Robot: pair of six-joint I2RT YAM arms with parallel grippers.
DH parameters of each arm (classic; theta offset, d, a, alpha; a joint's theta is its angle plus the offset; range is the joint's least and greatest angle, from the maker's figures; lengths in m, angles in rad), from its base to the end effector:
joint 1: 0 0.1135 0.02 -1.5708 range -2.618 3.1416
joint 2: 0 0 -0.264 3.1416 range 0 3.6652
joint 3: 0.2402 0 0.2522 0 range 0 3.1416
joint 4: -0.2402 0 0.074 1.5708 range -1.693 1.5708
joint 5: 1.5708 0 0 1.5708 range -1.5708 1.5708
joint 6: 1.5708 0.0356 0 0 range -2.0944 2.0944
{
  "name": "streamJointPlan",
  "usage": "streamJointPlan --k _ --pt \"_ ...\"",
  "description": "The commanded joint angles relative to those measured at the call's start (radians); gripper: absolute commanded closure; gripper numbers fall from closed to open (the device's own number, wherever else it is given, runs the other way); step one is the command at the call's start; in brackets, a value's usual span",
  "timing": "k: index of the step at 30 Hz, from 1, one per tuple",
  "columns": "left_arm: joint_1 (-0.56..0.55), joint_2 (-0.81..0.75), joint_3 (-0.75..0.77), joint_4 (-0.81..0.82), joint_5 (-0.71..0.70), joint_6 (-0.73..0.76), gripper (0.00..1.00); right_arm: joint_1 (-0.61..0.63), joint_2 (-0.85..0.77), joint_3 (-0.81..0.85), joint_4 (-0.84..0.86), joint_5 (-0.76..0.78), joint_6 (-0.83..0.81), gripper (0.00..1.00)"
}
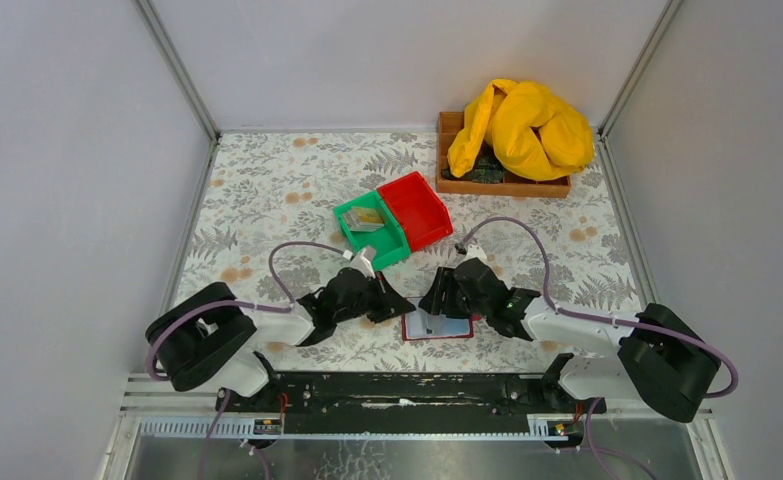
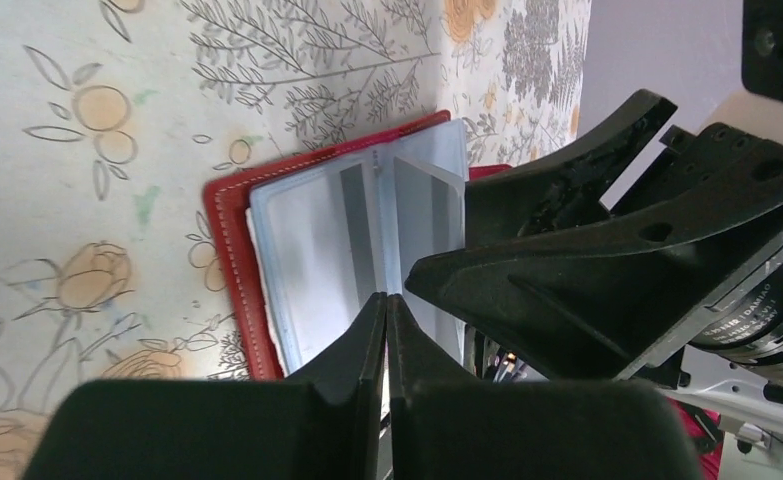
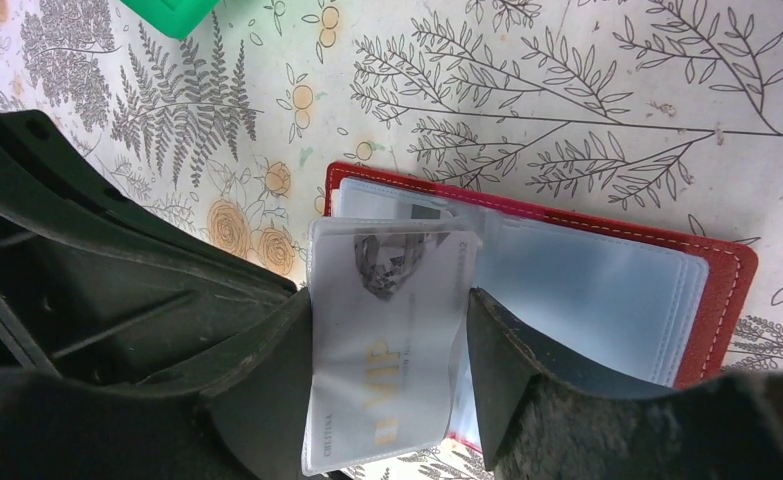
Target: Take the credit cards out of the card holder
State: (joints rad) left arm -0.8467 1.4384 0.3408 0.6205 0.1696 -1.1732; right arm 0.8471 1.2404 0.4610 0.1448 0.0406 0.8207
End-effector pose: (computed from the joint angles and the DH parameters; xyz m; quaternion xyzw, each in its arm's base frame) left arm 0.1592 -0.1891 0.1344 -0.0949 0.8469 -0.4772 0.2143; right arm 0.1593 0.1781 0.1688 -0.0026 0.8923 0.3219 0.3166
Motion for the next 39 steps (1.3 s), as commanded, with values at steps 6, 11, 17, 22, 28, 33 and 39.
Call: streamJointPlan --k 6,11,17,22,28,33,39 --pt "-0.077 0.114 0.057 0.087 0.005 -0.039 0.96 -0.016 -0.046 -0.014 0.078 -0.047 0.015 0.64" --pt "-0.108 0.156 0.096 0.077 -0.015 -0.039 0.96 -0.016 -0.041 -0.032 0.106 -0.078 0.02 0.62" --pt "-0.115 0.183 0.14 0.061 -0.023 -0.032 0.96 -0.016 -0.046 -0.048 0.113 -0.086 0.017 0.59" --pt "-0.118 0.184 0.157 0.034 -0.036 -0.022 0.96 -0.016 -0.06 -0.061 0.108 -0.08 0.009 0.47" --pt "-0.118 0.195 0.17 0.019 -0.042 -0.016 0.96 -0.016 -0.096 -0.065 0.074 -0.058 -0.013 0.37" --pt "-0.12 0.205 0.176 0.019 -0.043 -0.018 0.96 -0.016 -0.117 -0.064 0.041 -0.042 -0.042 0.29" --pt "-0.121 0.209 0.182 0.016 -0.045 -0.019 0.96 -0.016 -0.118 -0.071 0.037 -0.039 -0.048 0.22"
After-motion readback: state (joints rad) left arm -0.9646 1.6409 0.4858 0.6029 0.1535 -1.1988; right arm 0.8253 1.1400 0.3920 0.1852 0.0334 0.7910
